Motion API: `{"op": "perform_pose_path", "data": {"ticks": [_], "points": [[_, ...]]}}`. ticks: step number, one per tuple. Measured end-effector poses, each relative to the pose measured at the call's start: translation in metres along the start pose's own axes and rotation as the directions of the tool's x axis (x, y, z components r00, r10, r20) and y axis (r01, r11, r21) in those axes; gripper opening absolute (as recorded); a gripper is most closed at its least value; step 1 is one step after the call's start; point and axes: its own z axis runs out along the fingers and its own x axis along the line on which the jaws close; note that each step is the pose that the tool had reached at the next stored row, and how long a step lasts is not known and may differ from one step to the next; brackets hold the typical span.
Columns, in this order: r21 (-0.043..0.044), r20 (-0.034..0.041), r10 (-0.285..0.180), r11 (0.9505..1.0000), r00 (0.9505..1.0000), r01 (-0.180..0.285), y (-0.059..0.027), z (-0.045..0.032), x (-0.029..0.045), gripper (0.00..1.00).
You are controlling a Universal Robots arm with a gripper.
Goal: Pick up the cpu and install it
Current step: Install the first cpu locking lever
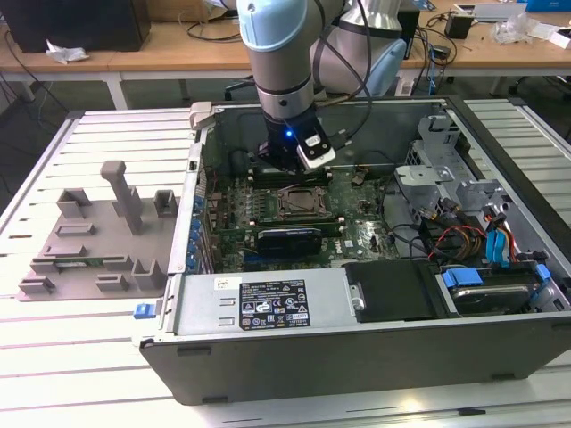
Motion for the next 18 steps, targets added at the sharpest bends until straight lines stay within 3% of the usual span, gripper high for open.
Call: {"op": "perform_pose_path", "data": {"ticks": [3, 6, 9, 15, 18], "points": [[0.0029, 0.0029, 0.008, 1.0, 1.0, -0.008, 0.0013, 0.0013, 0.0006, 0.11], [0.0132, 0.0092, 0.015, 0.9998, 0.9998, -0.015, 0.0023, 0.0048, 0.0033, 0.11], [0.0264, 0.0155, 0.021, 0.9994, 0.9997, -0.021, 0.002, 0.0066, 0.0037, 0.11], [0.0675, 0.0315, 0.034, 0.9971, 0.9989, -0.036, 0.0013, 0.0099, 0.0043, 0.11], [0.071, 0.0339, 0.038, 0.9967, 0.9987, -0.04, 0.0012, 0.0105, 0.0043, 0.11]]}}
